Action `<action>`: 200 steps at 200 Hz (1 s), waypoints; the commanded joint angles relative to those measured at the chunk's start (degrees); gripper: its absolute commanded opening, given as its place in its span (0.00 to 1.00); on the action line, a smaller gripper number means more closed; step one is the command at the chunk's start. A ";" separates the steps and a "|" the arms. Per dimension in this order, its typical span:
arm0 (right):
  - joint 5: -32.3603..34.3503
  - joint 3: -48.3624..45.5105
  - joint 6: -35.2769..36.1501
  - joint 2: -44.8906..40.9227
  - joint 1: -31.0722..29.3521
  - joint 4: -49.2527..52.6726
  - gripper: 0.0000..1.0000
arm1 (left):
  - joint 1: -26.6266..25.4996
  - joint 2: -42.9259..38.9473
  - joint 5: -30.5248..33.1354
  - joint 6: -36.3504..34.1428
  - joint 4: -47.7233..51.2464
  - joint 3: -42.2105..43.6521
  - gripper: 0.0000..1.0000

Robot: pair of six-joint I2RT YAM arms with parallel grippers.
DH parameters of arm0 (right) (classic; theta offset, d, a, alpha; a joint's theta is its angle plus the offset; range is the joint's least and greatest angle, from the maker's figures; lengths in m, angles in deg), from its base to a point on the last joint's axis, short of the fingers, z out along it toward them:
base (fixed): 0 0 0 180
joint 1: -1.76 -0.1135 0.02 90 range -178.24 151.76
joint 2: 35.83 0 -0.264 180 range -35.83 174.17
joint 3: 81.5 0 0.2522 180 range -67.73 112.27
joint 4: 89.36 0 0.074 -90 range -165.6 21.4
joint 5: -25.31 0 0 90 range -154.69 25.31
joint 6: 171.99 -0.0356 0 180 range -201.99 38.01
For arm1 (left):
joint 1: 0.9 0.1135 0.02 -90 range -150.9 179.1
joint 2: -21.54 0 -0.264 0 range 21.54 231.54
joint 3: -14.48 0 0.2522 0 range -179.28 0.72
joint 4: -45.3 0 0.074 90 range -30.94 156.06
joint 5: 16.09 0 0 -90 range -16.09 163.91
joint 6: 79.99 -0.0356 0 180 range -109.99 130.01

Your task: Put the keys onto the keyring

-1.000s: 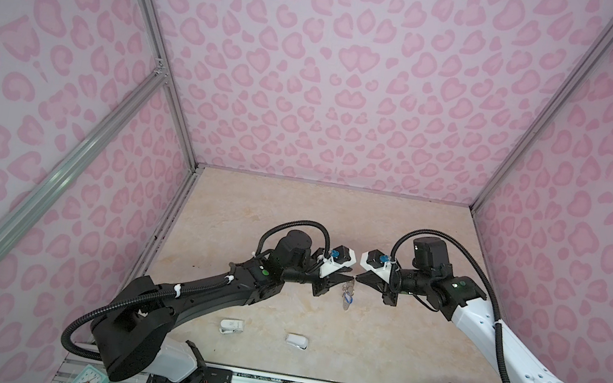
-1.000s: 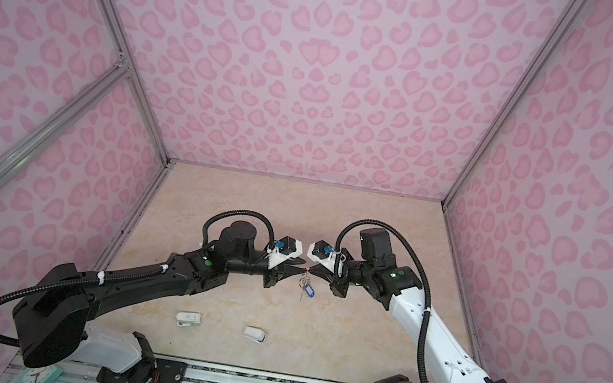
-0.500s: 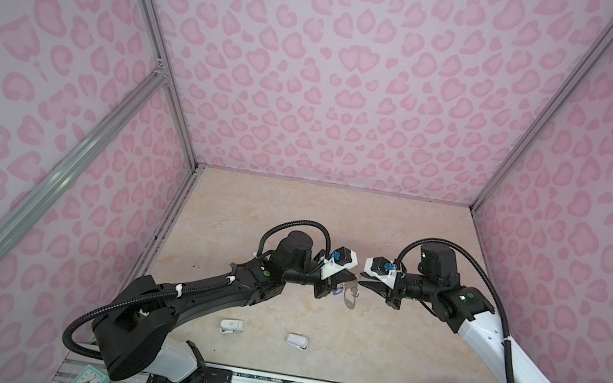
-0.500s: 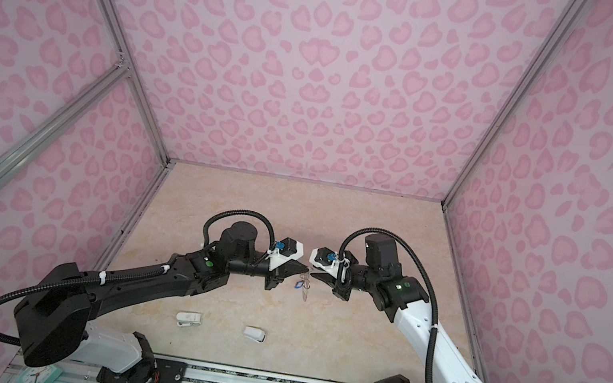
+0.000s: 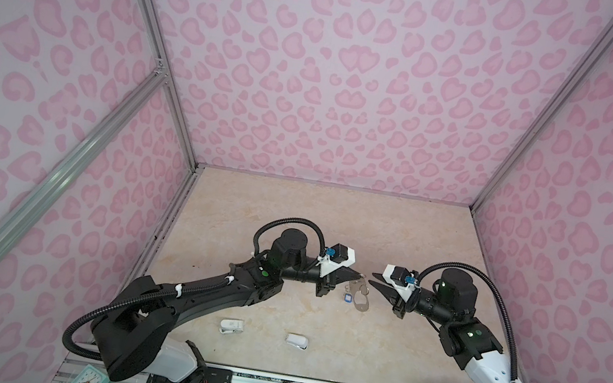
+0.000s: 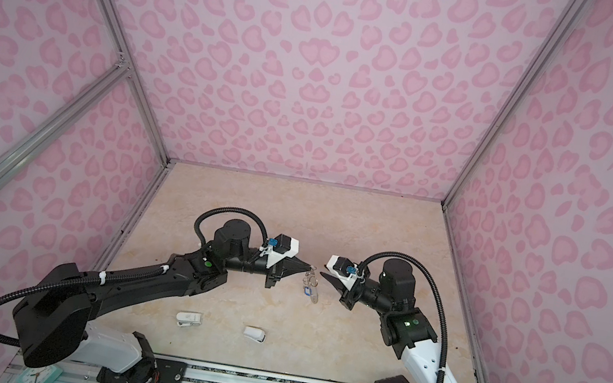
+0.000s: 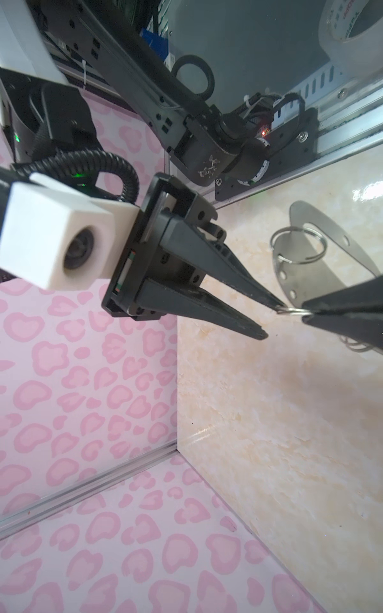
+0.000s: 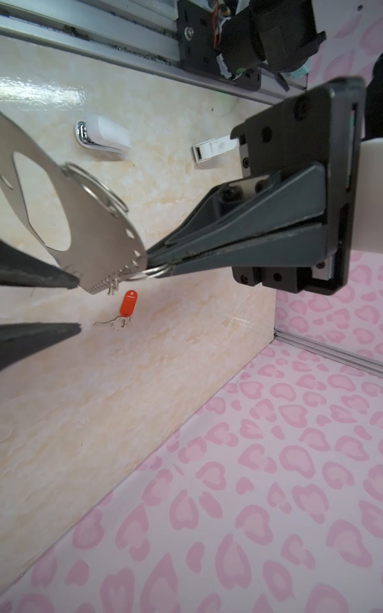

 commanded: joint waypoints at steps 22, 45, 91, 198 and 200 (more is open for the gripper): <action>-5.91 -2.30 -10.84 -0.69 -0.11 -14.21 0.21 | 0.15 -0.81 -3.40 0.73 -3.89 -0.59 0.03; -7.06 -2.25 -12.00 -0.25 -0.49 -14.89 0.20 | 0.17 -0.86 -4.21 0.59 -3.76 -0.77 0.03; -10.46 -0.23 -11.03 1.42 -0.58 -10.04 0.19 | 0.15 -2.09 -4.48 -0.46 -2.50 -0.26 0.03; -7.50 1.46 -3.87 -1.03 -1.12 1.88 0.20 | 0.63 -3.81 -4.66 -2.37 -0.43 -0.24 0.03; -7.47 1.58 -3.77 -1.03 -1.21 1.97 0.20 | 0.67 -3.78 -4.73 -2.39 -0.36 -0.28 0.03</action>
